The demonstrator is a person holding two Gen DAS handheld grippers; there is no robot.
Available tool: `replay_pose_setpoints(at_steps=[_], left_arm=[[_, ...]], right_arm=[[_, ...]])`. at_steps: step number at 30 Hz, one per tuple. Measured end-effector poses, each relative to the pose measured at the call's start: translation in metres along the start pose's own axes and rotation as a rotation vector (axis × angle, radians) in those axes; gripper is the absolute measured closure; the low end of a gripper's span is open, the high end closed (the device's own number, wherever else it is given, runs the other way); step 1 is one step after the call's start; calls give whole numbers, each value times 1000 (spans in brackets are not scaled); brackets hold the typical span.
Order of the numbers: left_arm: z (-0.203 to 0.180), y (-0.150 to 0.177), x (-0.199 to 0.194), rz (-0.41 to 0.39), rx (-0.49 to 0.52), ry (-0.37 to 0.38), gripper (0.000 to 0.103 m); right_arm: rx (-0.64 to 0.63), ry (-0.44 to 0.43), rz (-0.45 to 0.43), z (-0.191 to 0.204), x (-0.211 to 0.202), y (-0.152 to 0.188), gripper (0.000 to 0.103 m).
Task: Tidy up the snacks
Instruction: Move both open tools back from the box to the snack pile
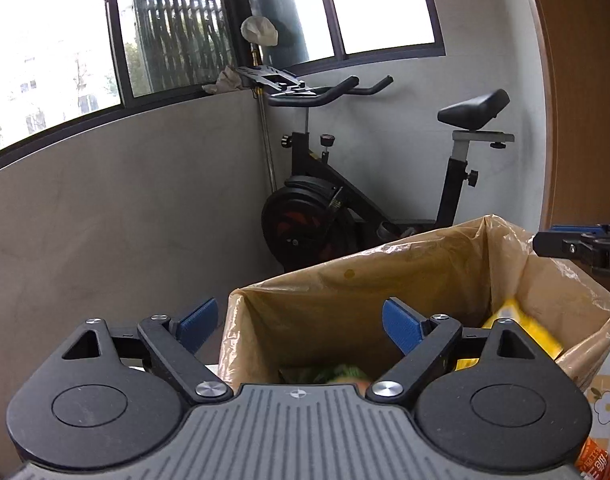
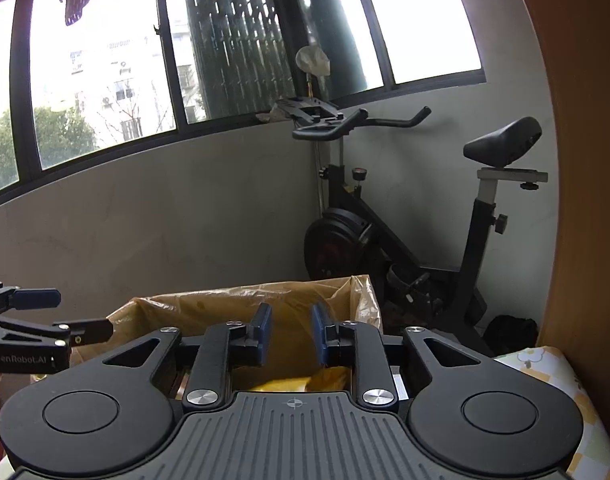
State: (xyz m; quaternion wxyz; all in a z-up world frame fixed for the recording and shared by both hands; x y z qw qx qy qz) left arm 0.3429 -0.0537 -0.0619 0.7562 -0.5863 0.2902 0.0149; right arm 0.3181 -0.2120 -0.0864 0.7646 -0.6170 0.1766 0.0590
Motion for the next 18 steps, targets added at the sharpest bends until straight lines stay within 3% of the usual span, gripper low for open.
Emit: replay_pose_setpoints(at_steps=[9,13,18], left_arm=[[18,3,-47,-59,-83,62,11],[25,16,-81,-105,-127,107,11],[26,46,-120,-105,-216,145,11]], right_arm=[[11,-45,40,3,-35,7,69],[8,-85,75,-2,-61,23,63],[-7,-117,103,-14,-99,54,59]])
Point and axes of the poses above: each gripper's, at about its wrist camera, not at the fingertips, and x roughly the way its jaws point, z to its left, y to its underside, the point moved 7 cm from there along x, roughly the way its jaws point, and after that the axes turned 11 degrees about y, right-handed, at the moved point
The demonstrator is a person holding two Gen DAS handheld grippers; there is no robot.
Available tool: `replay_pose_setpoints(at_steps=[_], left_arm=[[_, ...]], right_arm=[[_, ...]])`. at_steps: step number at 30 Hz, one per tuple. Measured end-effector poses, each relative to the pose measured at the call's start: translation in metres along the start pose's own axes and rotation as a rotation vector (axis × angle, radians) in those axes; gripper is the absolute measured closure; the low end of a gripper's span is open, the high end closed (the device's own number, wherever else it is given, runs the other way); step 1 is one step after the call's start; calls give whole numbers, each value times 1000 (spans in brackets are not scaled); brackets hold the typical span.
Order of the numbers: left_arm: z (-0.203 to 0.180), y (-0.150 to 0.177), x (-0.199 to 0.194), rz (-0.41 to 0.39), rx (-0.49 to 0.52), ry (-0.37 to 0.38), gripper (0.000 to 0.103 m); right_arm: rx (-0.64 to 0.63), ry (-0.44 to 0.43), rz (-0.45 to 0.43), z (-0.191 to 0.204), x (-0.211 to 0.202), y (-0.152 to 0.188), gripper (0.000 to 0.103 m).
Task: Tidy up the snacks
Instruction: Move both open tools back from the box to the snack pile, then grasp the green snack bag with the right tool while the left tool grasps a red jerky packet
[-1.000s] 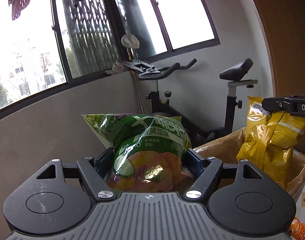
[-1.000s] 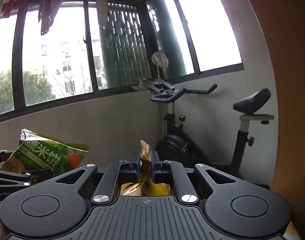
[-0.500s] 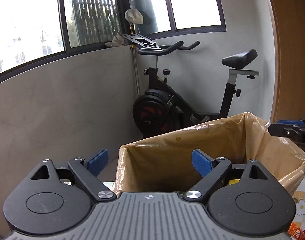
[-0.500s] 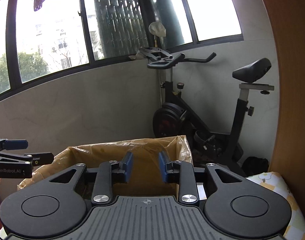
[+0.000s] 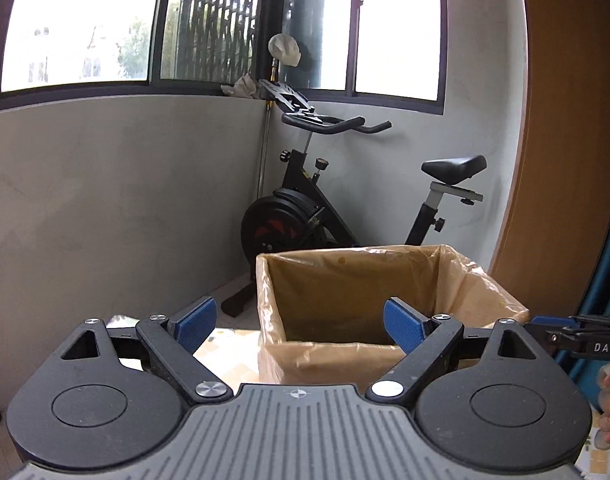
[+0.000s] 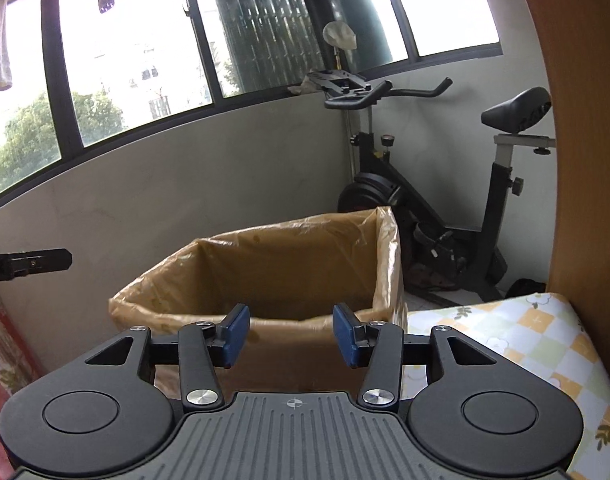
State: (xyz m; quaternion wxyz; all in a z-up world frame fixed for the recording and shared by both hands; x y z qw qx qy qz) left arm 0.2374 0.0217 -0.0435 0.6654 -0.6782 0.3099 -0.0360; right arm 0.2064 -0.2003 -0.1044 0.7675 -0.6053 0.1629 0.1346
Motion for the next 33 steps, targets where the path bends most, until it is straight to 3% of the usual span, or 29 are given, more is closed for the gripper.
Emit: replay_pose_setpoints(at_steps=[8,16,19,21,25,29,33], left_arm=[[-14,62,-32,-13,24,-79,11],[-18,123,-30,18,-107,-86,12],[-12,147,-31,34,-209,-73,12],[-11,159,-29,51,-225,-75,12],[-12,180,-28,93,-152,-122,13],[-6,196,-26,112,-192,-119,15],[-5,211,-20,150,-190,-138,16]], right_arm=[[-12,47,64,-11,-39,75,51],[-3,174,187,-4,-42,153,24],[18,213,236,0,-33,172,16],[-4,238,262,5,-25,183,14],[-65,278,283,13,-13,201,13],[-19,281,269,6,-9,209,7],[-9,274,253,3,-9,209,9]])
Point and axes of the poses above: each gripper's, at about its wrist camera, not at the fingertips, and x roughly the way its jaws point, z to its left, y to its underside, the point moved 7 cm from there along x, roughly the way its jaws point, and after that the axes turned 11 degrees about y, right-handed, at the moved point
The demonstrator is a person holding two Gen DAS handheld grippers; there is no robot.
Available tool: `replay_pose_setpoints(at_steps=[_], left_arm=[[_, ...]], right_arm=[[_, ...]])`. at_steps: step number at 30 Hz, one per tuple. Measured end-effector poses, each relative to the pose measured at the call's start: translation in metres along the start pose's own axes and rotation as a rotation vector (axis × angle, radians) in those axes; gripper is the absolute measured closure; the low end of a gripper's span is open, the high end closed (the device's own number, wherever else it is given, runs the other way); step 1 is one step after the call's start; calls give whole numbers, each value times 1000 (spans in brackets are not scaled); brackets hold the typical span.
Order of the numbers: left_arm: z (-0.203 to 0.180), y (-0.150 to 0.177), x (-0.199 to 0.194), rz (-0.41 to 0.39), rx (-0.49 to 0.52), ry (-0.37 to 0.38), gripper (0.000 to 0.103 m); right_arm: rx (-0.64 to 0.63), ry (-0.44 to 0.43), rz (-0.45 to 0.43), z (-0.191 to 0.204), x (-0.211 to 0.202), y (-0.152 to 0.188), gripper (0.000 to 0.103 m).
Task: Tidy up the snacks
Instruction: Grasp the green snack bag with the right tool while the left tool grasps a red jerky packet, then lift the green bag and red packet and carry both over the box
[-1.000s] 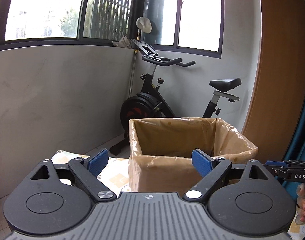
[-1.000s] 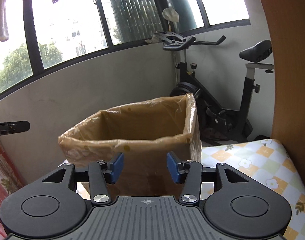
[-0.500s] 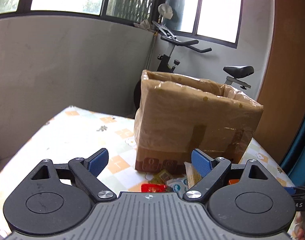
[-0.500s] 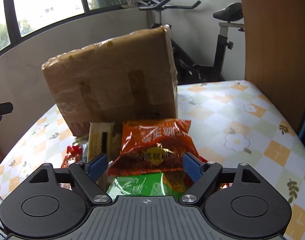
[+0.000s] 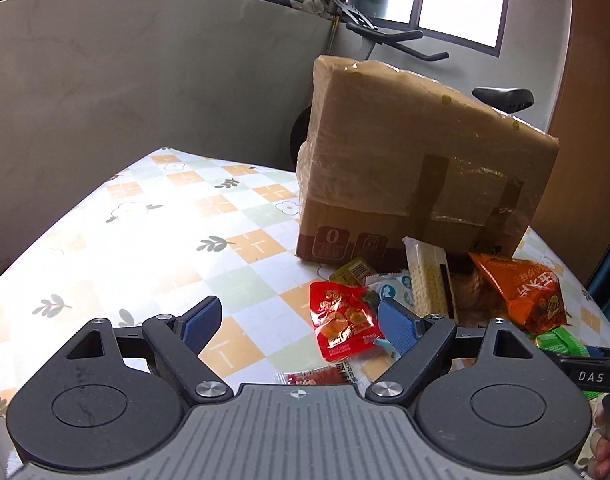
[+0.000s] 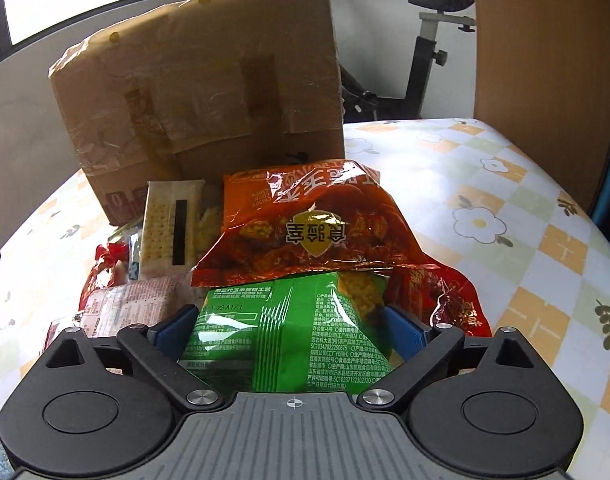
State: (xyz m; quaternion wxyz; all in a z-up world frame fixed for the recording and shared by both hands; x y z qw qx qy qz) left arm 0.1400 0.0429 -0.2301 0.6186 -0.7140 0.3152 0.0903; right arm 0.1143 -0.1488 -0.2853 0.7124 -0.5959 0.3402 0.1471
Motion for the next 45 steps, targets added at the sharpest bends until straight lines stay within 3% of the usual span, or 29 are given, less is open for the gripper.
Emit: replay_pose_setpoints(at_steps=[6,9,12,18,21,34,37,39,40,43,45], left_arm=[[-5,27,18,82,76,2,17],[-11,38,32,164,181,27,18],[-12,43,39,192,288,47,18],[-16,51,45,262,376,140,18],[-14,56,50,297,413,123,18],[3,42,71,253,232,34,20],[0,44,66,245,225,37,29],[-6,47,62,234,239,60,41],[-11,49,60,229,253,80,52],[-17,50,59,225,267,76,55],[-15,51,58,225,225,79,57]], right_arm=[[6,-7,-47,0,-4,3,15],[20,-16,-52,-3,-4,3,15],[19,-20,-57,-3,-4,3,15],[38,-30,-59,-5,-3,4,14],[40,-31,-58,-5,-4,4,14],[42,-31,-57,-4,-3,4,14],[43,-31,-57,-4,-3,4,14],[45,-31,-58,-4,-3,4,14],[45,-31,-58,-4,-3,4,14],[45,-31,-58,-3,-3,4,14],[48,-32,-56,-3,-3,4,14]])
Point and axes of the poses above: each gripper's, at about its wrist camera, not at the fingertips, and x roughly the way its jaws point, z to its left, y to its underside, the point moved 7 cm from there along x, roughly the way its jaws point, and after that the axes turned 11 degrees about y, right-handed, at the moved point
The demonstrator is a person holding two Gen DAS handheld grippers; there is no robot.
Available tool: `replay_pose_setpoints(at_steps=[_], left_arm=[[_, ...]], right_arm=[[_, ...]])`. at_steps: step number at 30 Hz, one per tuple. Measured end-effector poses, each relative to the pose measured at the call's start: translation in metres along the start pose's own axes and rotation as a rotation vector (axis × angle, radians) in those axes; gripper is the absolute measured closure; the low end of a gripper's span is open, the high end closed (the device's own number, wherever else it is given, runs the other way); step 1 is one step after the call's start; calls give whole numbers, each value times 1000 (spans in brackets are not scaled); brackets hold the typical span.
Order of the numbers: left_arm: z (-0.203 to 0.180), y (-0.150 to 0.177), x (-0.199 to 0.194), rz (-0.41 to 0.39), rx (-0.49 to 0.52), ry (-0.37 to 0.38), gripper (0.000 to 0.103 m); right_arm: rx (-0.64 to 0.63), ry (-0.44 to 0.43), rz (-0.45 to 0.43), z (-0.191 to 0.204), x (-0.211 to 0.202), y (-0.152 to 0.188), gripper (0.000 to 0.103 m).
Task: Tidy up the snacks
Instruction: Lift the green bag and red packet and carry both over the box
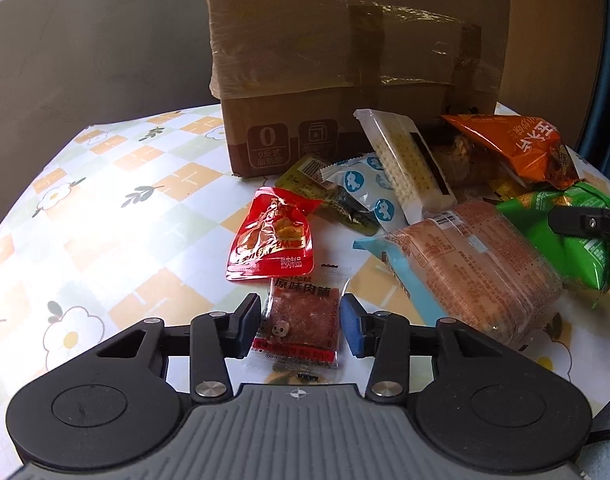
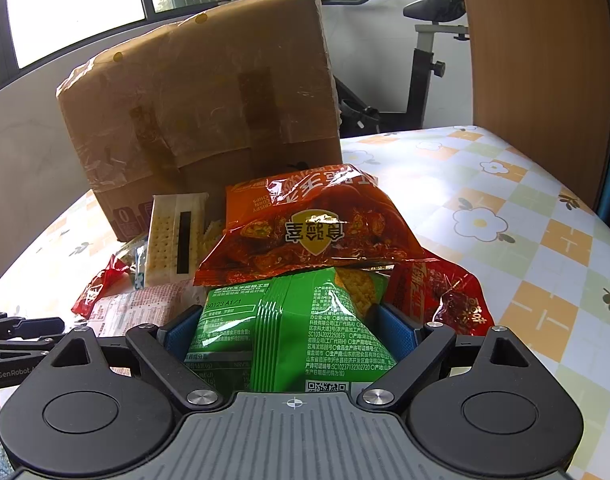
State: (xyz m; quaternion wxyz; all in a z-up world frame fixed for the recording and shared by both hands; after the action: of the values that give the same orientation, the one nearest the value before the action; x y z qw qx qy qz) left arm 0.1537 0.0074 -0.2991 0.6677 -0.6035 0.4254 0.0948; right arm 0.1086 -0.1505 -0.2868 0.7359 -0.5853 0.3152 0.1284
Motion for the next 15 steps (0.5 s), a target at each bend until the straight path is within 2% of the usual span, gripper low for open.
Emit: replay_pose_setpoints(at_steps=[8,15], left_arm=[[-16,11,-14,-25,-22,0,60],[-21,1,-31,-119,-38,-12,60]], right_arm=[[11,-4,2,-1,0,0,14],[22,-6,3,-2,0,1,14]])
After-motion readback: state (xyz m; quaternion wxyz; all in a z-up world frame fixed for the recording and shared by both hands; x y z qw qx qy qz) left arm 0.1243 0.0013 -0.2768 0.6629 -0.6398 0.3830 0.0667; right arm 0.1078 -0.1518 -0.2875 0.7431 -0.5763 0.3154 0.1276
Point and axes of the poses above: each gripper's, at about its wrist camera, not at the fingertips, and x roughly the way its jaws point, z to its left, y to its underside, the point moved 7 cm from there along x, roughly the way its jaws point, and after that the axes turned 11 degrees about y, right-handed, at the moved point
